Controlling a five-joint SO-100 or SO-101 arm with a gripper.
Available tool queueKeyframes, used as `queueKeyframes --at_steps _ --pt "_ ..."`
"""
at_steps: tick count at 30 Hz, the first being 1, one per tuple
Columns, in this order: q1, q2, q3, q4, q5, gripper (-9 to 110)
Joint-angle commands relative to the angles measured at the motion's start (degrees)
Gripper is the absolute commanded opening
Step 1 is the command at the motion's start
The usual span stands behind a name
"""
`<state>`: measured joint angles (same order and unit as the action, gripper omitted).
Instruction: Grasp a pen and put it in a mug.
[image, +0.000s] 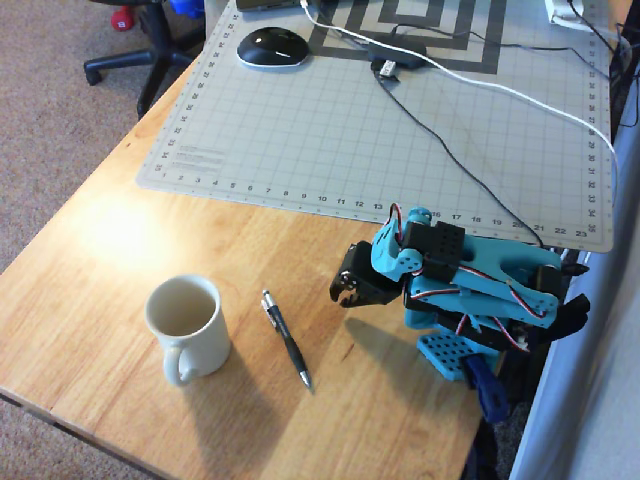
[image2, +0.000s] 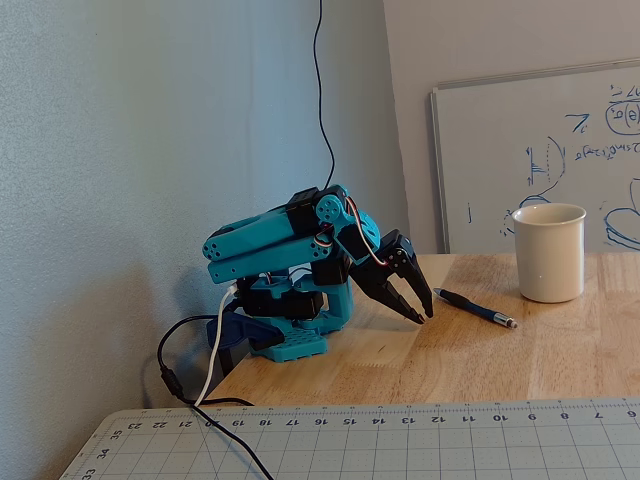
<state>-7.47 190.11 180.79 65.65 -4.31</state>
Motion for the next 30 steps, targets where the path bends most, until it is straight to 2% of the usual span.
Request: queueKeyframes --at_steps 1,14,21,30 --pt "-7.1 -0.1 -1.0 0.1 0.2 4" --pt "-7.1 -0.1 -1.0 0.1 -0.5 4" --pt "-7.7 -6.1 -4.0 -1.1 -0.9 5" --pt "-7.8 -26.7 -16.3 -6.2 -9.0 23"
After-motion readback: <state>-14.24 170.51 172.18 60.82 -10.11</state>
